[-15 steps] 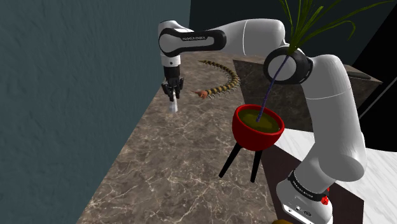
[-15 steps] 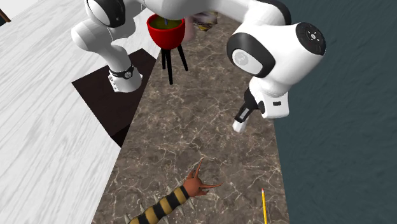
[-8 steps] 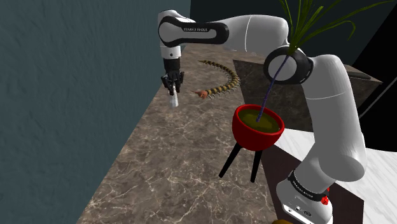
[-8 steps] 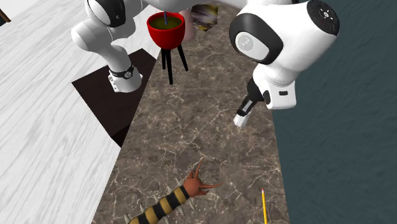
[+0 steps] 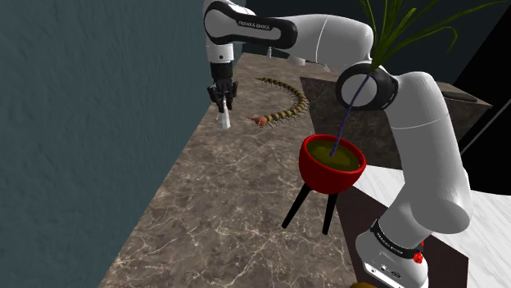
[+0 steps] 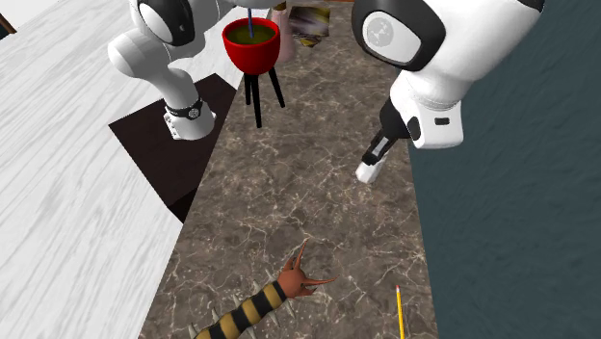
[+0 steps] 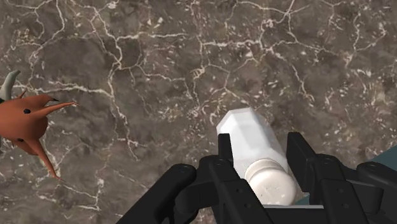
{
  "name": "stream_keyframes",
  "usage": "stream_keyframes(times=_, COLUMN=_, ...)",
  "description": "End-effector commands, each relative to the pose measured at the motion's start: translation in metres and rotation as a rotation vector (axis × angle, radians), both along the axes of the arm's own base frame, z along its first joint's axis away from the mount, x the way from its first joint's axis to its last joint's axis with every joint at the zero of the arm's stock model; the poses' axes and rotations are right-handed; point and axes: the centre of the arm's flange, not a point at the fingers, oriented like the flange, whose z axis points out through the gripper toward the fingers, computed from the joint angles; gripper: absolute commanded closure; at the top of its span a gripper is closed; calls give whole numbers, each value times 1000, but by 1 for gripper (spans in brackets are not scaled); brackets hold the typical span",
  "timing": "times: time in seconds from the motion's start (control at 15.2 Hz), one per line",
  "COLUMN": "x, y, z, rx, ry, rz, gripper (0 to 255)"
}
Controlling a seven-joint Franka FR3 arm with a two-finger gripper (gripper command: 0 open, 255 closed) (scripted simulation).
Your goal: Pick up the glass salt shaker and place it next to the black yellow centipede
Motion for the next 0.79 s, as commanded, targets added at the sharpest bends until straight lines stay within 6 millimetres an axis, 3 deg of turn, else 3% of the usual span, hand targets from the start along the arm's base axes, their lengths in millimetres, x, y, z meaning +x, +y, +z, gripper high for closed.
stream_keyframes(times=0.0, x=0, y=1, z=11, rx=0, ry=0, rz=0, gripper=255)
stream_keyframes(times=0.07, x=0, y=1, z=11, rx=0, ry=0, rz=0, gripper=255)
stream_keyframes(times=0.73, x=-38, y=-123, z=36, rx=0, ry=0, rz=0, gripper=255)
